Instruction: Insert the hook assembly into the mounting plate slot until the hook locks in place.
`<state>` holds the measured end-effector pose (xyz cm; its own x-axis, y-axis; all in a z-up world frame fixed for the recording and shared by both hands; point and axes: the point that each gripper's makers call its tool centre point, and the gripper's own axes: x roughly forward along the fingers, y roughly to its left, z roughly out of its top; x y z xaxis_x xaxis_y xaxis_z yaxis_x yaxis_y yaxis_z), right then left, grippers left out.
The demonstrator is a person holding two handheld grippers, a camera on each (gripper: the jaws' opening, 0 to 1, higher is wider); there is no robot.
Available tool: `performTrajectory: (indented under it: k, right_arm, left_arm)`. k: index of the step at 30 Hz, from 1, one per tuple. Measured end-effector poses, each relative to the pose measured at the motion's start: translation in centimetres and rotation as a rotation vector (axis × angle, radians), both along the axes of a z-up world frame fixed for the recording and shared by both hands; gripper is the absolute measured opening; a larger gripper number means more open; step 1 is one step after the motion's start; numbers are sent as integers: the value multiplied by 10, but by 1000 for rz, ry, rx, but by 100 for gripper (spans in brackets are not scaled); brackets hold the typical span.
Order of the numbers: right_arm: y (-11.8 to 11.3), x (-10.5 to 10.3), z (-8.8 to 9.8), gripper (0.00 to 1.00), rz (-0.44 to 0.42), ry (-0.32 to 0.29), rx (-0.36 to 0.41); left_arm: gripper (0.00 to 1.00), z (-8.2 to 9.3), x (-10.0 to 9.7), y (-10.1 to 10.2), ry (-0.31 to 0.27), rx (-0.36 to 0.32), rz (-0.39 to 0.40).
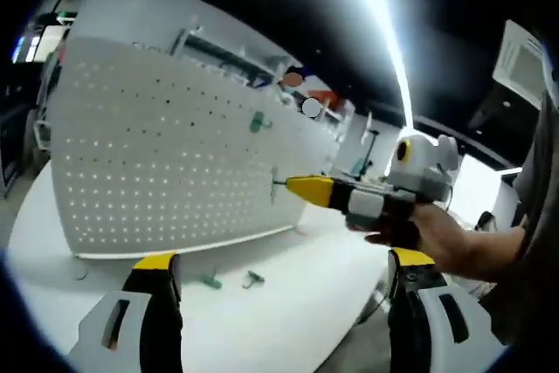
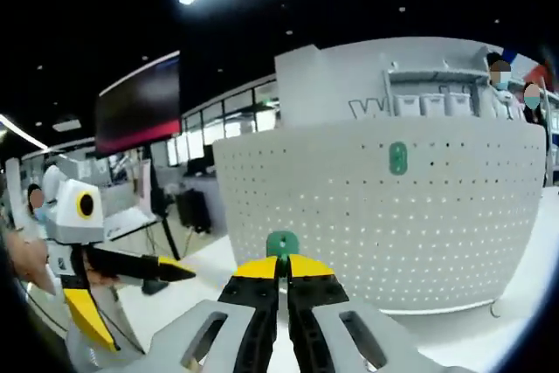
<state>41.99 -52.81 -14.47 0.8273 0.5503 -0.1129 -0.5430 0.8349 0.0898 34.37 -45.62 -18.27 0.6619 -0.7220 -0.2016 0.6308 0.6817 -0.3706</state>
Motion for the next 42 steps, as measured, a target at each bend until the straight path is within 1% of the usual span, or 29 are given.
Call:
performTrajectory:
  k: [4,7,12,16,19,20,21,22,24,29,34,37,42]
  right_arm:
    - [-17,14,9,0,-67,-35,5]
    - [-36,28,14,0,-132,-53,7]
    - [-58,42,18,0,-193,-72,7]
    - [-69,50,18,0,-232,-82,-3]
    - [-75,57,21,0,-246,-100,-21]
    - [-77,61,21,0,-248,-98,-19]
    - [-79,63,22,0,-253,-94,-1]
    - [-81,65,23,0,-259,-93,21]
    - [-87,70,25,0,-283,-107,9]
    - [-92,80,32,0,-307,-125,6]
    - [-101,92,35,0,-337,-145,0]
    - [-101,96,37,0,-344,-151,-3]
    - [-104,104,46,0,-369,-180,-15]
  left_arm:
    - [100,-5,0,5,9,11,11]
    - [100,-8,0,11,14,20,22]
    - [100,-12,0,16,25,18,45]
    - [100,-15,-3,16,33,23,44]
    - [100,-13,-3,16,38,2,48]
    - [100,-12,-3,15,38,-3,48]
    - [100,-11,-3,15,38,-5,48]
    - [100,-12,-3,14,37,-5,46]
    - [100,-12,-3,10,36,-1,39]
    - [100,-14,-5,3,41,-1,22]
    - [100,-15,-5,4,47,-5,24]
    - [100,-15,-4,5,46,-4,26]
    - [100,-16,-4,7,50,-6,32]
